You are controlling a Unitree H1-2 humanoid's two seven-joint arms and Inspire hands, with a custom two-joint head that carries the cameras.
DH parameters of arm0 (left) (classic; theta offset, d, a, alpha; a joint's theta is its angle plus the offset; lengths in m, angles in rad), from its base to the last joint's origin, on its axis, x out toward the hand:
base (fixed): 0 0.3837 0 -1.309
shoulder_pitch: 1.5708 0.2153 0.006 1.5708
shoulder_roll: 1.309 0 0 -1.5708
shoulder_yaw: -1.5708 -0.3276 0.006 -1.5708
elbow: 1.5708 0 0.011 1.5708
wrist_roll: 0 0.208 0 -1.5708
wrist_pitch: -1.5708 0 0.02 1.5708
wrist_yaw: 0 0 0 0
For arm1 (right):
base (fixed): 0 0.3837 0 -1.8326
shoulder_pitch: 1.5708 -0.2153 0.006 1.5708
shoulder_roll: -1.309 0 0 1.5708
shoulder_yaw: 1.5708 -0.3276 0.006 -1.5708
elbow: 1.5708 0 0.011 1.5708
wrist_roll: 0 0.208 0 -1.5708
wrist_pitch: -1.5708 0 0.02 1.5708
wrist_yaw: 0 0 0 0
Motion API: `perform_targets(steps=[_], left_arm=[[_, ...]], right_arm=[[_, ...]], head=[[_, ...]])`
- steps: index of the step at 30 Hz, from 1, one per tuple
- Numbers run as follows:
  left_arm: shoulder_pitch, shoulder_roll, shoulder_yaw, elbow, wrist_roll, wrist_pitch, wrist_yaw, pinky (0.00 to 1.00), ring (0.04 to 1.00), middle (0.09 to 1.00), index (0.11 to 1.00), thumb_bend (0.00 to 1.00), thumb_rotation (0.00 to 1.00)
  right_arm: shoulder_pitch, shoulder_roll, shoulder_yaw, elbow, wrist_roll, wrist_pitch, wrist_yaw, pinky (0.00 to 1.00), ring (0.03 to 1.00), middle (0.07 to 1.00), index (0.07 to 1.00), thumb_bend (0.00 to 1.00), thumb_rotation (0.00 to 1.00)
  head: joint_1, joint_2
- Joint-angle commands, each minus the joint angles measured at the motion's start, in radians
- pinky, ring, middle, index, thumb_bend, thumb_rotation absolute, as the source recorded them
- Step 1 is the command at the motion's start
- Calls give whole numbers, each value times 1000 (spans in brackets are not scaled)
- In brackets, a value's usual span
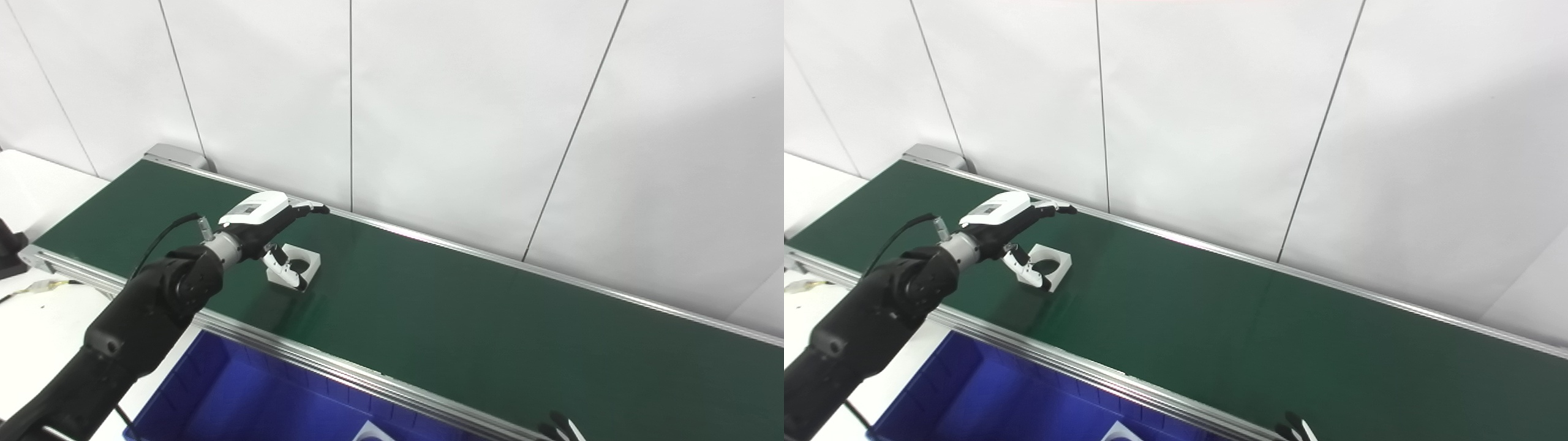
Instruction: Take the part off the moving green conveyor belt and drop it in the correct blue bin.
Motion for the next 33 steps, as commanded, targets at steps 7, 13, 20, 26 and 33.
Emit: perform_targets(steps=[7,13,20,26,33], left_arm=[[-81,44,-68,88,96,-64,64,811,883,913,889,878,0],[-114,36,-122,183,153,-101,118,779,881,907,890,903,0],[-153,20,-177,269,198,-115,140,783,880,901,882,914,0],[-166,-3,-215,322,217,-136,178,771,849,877,854,878,0],[-190,-23,-252,363,225,-138,180,776,823,869,845,846,0]], right_arm=[[-1,6,-1,-18,14,-64,-5,695,783,831,897,349,716],[-1,8,-1,-23,7,-62,-7,684,775,826,895,347,723],[3,13,0,-29,8,-54,-6,691,779,828,895,353,718],[1,17,1,-22,7,-65,-8,686,779,826,892,364,716],[4,22,3,-21,0,-68,-11,683,777,827,891,369,723]], head=[[-7,5],[-7,7],[-19,10],[-20,10],[-25,10]])
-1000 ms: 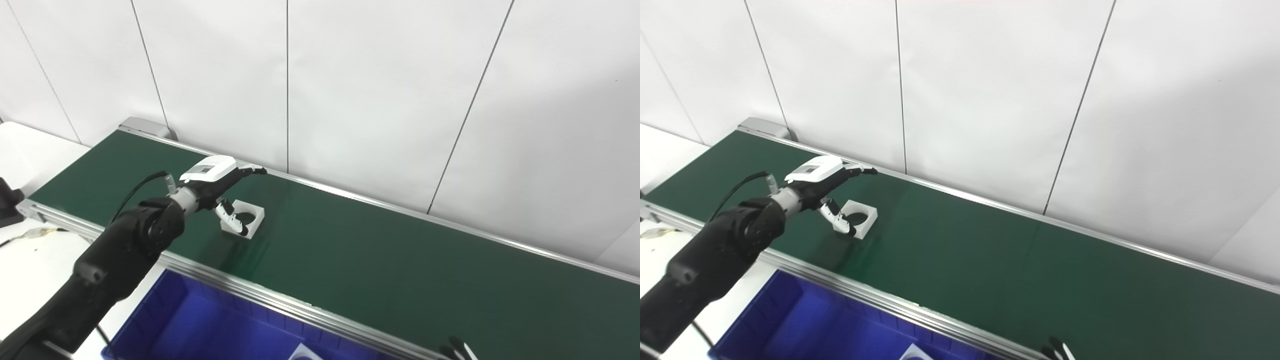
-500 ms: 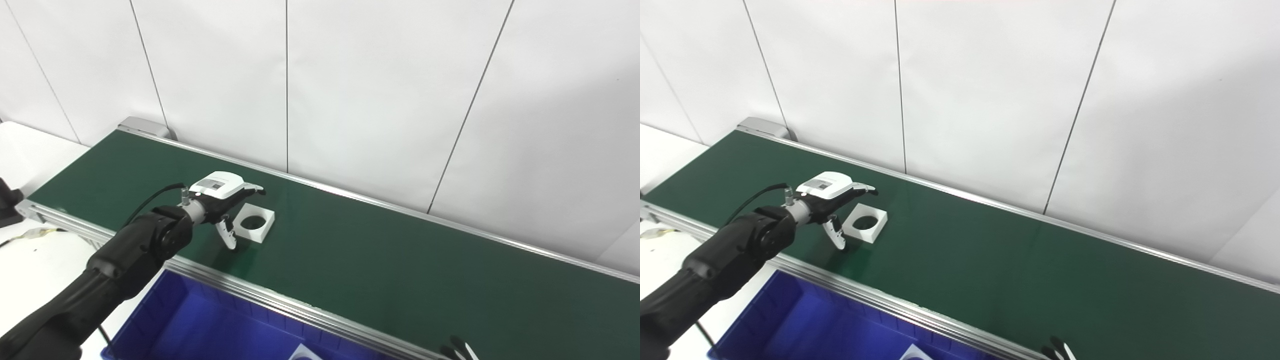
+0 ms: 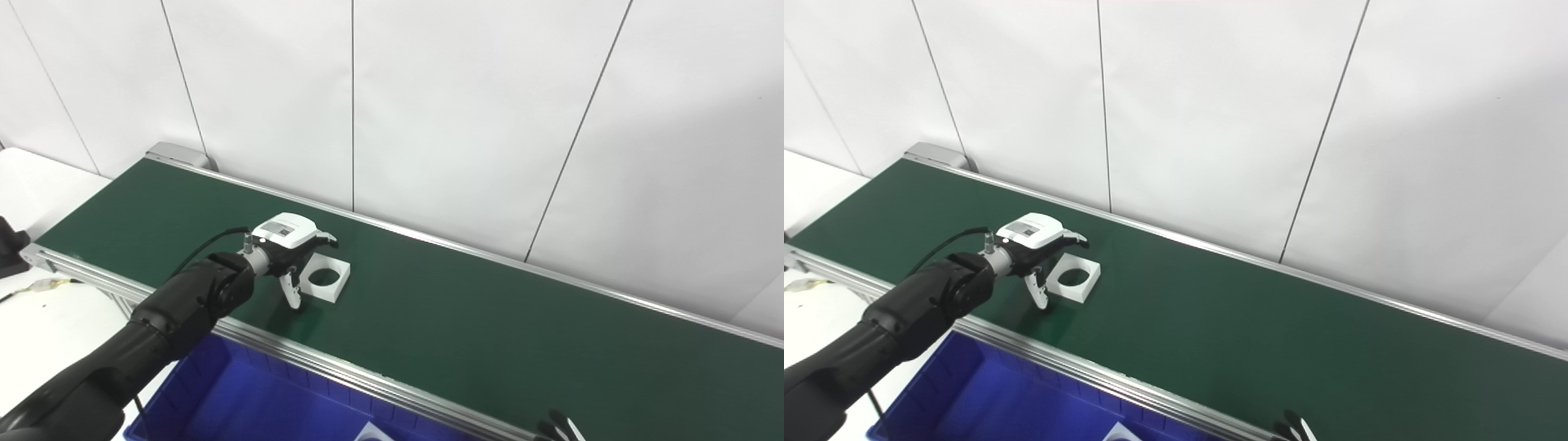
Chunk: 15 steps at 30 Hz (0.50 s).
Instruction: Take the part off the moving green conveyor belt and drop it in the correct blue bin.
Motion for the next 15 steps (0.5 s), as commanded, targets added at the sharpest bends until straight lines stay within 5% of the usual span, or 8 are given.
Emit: perform_targets(steps=[1,6,12,13,15], left_arm=[[-48,5,-11,11,16,-3,15,772,820,866,842,844,0],[-62,-13,-45,32,8,-21,5,740,793,827,810,868,0],[-64,-28,-84,38,-6,-60,-22,708,714,706,657,819,0],[-64,-29,-89,40,-9,-68,-22,679,678,670,578,674,23],[-63,-33,-91,46,-21,-78,-29,647,616,590,500,560,18]], right_arm=[[-1,10,2,-20,1,-58,-10,683,777,827,891,367,723],[2,15,2,-21,0,-59,-12,684,778,828,892,375,727],[5,21,2,-23,-6,-60,-13,687,777,827,895,373,725],[6,22,2,-23,-6,-61,-13,688,778,828,895,374,725],[7,24,3,-22,-5,-64,-14,689,779,829,896,376,726]], head=[[-2,1],[-5,4],[-10,6],[-11,6],[-13,6]])
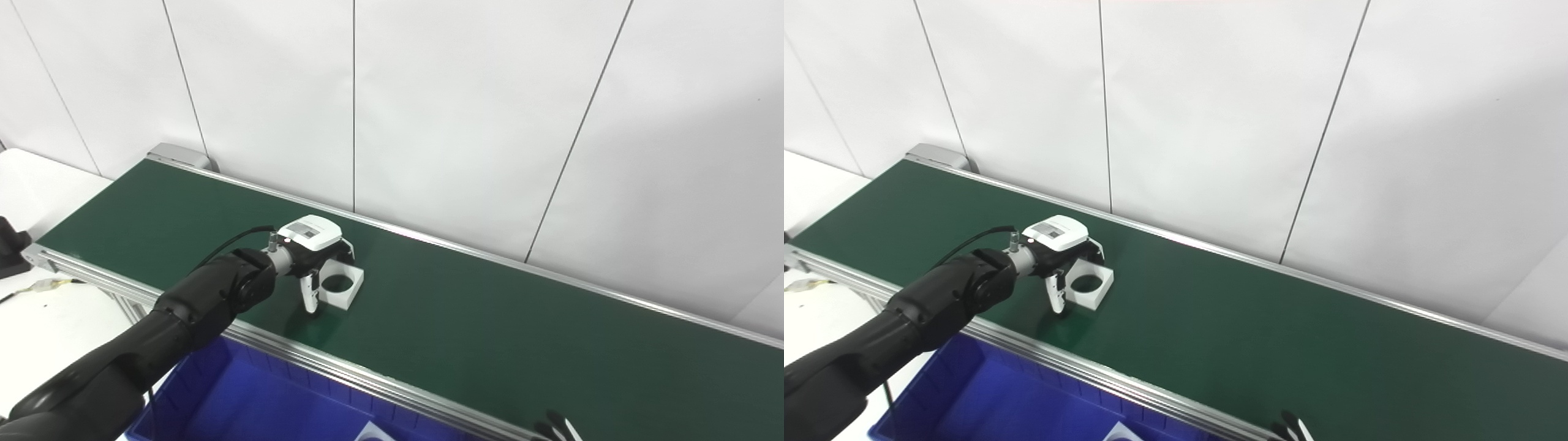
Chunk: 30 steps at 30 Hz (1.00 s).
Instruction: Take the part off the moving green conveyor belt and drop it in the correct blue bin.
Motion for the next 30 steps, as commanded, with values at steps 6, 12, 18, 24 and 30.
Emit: perform_targets(steps=[6,12,18,24,30], left_arm=[[3,-8,-7,-3,-45,-24,-39,630,581,538,456,518,0],[15,-1,-1,-43,-50,6,-57,643,594,539,456,517,0],[37,-1,28,-97,-80,27,-67,423,473,500,481,523,0],[69,4,64,-196,-101,68,-103,271,359,422,510,519,0],[113,19,114,-343,-115,103,-137,251,338,409,509,518,0]], right_arm=[[2,13,2,-23,4,-56,-10,686,777,829,899,375,725],[1,10,1,-24,1,-59,-11,678,771,825,896,364,710],[-1,7,-2,-24,4,-57,-9,676,771,825,893,373,717],[0,5,-3,-27,5,-55,-8,675,770,825,893,392,728],[0,3,-3,-27,11,-58,-5,676,772,826,894,384,711]], head=[[-3,3],[-5,5],[-7,10],[-12,14],[-17,20]])
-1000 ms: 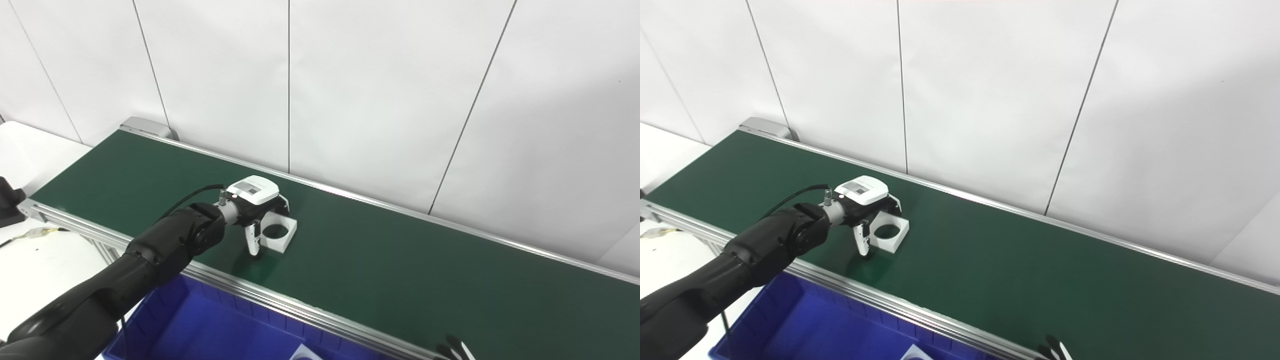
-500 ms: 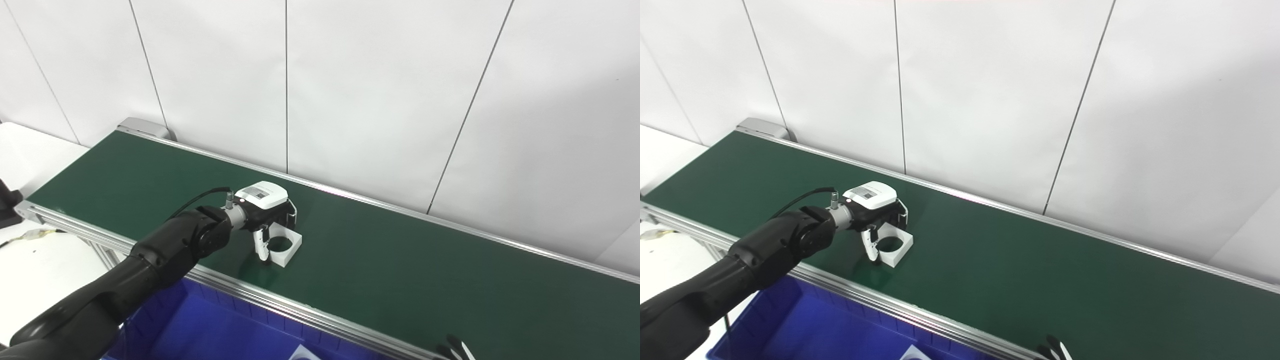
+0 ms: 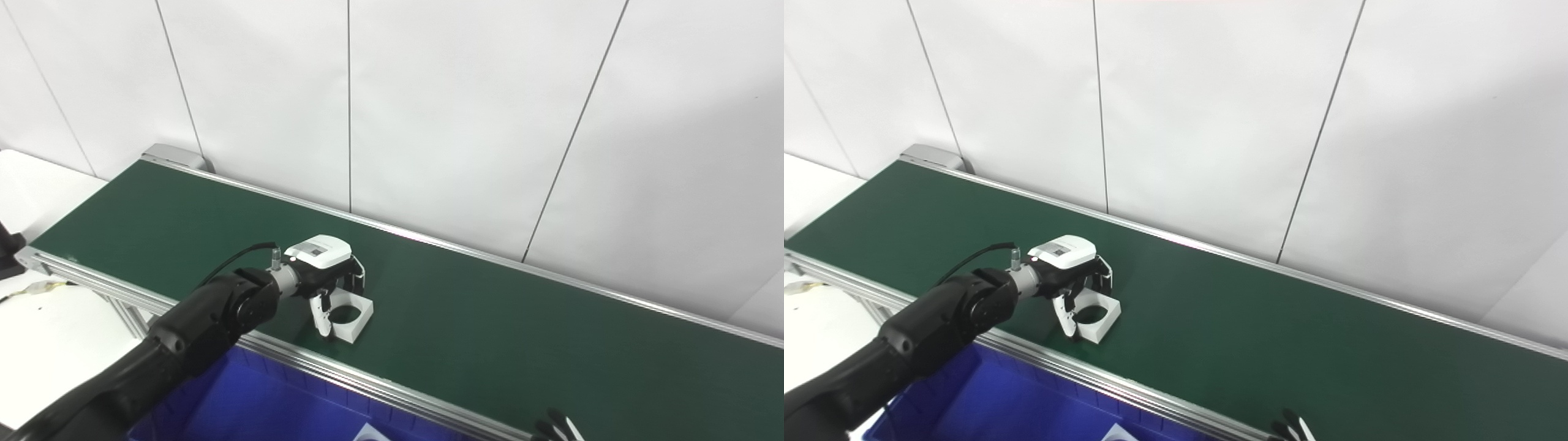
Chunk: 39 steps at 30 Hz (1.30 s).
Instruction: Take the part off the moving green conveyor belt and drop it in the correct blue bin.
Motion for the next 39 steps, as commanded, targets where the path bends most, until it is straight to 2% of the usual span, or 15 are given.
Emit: perform_targets(steps=[1,7,13,21,23,27,31,34,35,36,37,39], left_arm=[[-19,32,44,-78,-24,13,1,273,360,417,505,520,0],[39,43,120,-231,-71,27,-24,373,423,454,502,516,0],[124,43,192,-441,-116,90,-84,460,451,469,506,504,0],[213,22,223,-622,-142,135,-143,473,479,475,493,504,0],[237,15,230,-671,-150,155,-155,429,441,472,505,503,0],[286,1,241,-759,-138,185,-176,422,438,467,498,504,0],[355,-21,257,-810,-139,198,-172,418,439,466,502,504,0],[402,-32,266,-825,-128,193,-163,433,447,464,503,504,0],[422,-36,272,-829,-132,190,-158,440,451,465,503,504,0],[436,-39,277,-831,-135,188,-155,433,443,473,503,504,0],[451,-43,283,-833,-139,188,-153,420,435,474,506,504,0],[469,-50,291,-835,-141,190,-154,386,415,470,512,503,0]], right_arm=[[-2,2,-1,-26,11,-56,-4,679,774,829,896,380,706],[0,3,-1,-33,11,-54,-4,681,773,829,894,380,691],[4,0,-1,-44,12,-48,-1,674,775,827,893,388,687],[9,-9,-4,-57,14,-44,4,664,768,824,894,395,676],[11,-10,-5,-61,17,-42,5,661,766,826,895,393,678],[16,-12,-6,-72,21,-39,7,656,764,826,895,398,685],[20,-16,-9,-85,30,-35,12,657,763,827,898,406,685],[21,-18,-11,-89,33,-34,13,661,764,827,900,404,689],[22,-19,-12,-94,34,-30,14,662,765,827,901,402,688],[22,-19,-12,-98,35,-27,15,665,765,828,901,398,683],[20,-20,-14,-110,35,-18,17,666,766,829,901,395,679],[19,-21,-18,-132,34,-3,18,671,767,831,900,390,675]], head=[[0,1],[-15,16],[-30,39],[-33,58],[-33,65],[-31,83],[-32,105],[-32,105],[-27,152],[-27,152],[-25,200],[-28,231]])
